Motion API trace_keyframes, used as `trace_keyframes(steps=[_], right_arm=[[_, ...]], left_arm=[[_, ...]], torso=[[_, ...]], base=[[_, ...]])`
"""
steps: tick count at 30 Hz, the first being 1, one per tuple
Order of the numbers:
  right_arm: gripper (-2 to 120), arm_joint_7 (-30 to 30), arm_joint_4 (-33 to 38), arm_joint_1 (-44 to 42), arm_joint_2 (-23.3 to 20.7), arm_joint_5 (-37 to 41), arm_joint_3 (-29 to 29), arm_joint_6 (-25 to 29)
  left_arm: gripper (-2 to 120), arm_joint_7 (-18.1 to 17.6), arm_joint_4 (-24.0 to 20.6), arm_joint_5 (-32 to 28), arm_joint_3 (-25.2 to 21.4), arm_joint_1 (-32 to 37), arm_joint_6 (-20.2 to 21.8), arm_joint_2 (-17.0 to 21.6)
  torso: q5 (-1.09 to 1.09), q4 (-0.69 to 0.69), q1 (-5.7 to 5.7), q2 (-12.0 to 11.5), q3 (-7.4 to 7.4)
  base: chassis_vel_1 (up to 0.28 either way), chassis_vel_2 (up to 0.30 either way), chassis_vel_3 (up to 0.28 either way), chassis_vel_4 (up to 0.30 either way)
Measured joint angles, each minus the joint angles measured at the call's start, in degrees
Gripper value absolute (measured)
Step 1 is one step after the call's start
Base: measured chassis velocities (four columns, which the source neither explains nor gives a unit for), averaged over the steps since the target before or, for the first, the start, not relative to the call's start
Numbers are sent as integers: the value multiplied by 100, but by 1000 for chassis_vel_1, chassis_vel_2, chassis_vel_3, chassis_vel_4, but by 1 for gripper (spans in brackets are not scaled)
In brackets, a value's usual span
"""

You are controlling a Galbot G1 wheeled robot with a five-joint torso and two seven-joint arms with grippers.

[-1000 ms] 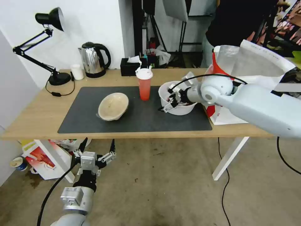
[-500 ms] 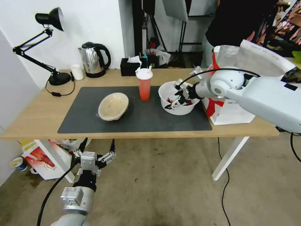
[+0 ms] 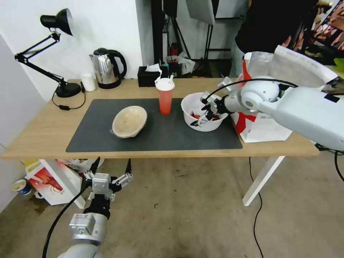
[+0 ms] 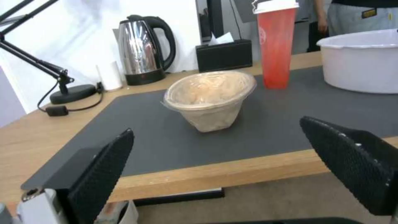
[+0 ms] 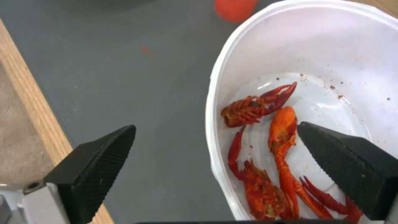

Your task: Pick up the trash from the table and place it into the takeout bag.

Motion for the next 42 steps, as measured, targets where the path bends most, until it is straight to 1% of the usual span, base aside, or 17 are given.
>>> trace_keyframes(steps=[30,31,33,34,38,40,41,42], right_arm=[[100,-34,-250,-188,94,-122,-22,2],[99,-32,-267,-196,106,-126,-21,1],[92,-30,-308,-215,142,-138,-29,1],[92,-30,-308,-215,142,-138,-29,1],[78,5,-343,-219,173,-140,-59,0],[78,8,-347,-219,174,-140,-61,0],[65,24,-363,-217,175,-130,-81,0],[63,27,-366,-214,176,-125,-89,0]], left_arm=[[100,0,0,0,0,0,0,0],[100,0,0,0,0,0,0,0],[100,0,0,0,0,-1,0,0],[100,0,0,0,0,-1,0,0],[100,0,0,0,0,0,0,0],[100,0,0,0,0,0,0,0],[100,0,0,0,0,0,0,0],[100,0,0,0,0,0,0,0]], torso=[[0,0,0,0,0],[0,0,0,0,0],[0,0,0,0,0],[0,0,0,0,0],[0,0,0,0,0],[0,0,0,0,0],[0,0,0,0,0],[0,0,0,0,0]], base=[[0,0,0,0],[0,0,0,0],[0,0,0,0],[0,0,0,0],[0,0,0,0],[0,0,0,0],[0,0,0,0],[0,0,0,0]])
